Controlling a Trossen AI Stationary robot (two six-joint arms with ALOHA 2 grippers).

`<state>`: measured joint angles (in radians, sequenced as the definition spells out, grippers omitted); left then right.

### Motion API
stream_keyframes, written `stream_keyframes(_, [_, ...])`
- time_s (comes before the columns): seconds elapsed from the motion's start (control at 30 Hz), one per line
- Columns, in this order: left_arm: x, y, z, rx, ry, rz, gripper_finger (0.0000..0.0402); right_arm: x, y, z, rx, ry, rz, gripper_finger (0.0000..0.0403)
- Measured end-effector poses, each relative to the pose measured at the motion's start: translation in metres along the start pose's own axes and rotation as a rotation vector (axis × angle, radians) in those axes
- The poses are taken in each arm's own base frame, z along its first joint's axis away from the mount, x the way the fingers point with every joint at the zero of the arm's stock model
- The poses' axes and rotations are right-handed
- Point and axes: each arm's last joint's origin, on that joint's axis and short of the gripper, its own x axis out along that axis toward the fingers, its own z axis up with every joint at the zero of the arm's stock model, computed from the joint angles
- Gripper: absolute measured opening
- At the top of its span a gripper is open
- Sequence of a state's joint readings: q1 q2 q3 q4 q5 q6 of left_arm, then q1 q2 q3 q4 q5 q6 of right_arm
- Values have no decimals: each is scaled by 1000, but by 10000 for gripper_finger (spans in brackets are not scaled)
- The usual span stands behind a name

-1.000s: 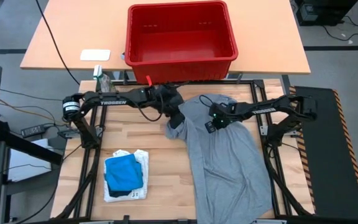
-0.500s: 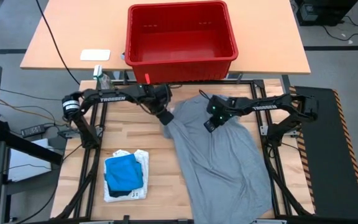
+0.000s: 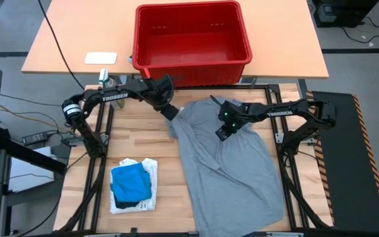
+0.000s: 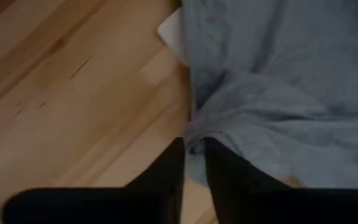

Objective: Fold laundry
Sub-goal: Fold the grey shirt on the table

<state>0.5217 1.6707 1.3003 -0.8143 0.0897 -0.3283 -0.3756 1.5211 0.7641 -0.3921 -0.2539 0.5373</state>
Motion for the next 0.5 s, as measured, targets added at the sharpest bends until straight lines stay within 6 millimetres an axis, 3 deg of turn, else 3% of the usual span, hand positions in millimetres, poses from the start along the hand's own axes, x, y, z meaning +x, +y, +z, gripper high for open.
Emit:
stream_keyframes(0.33, [-3, 25, -5, 20, 114, 56, 213, 11, 8, -26, 82, 79, -44, 22])
stream_keyframes(0.5, [-12, 31, -6, 33, 105, 58, 260, 17, 17, -41, 88, 120, -48, 22])
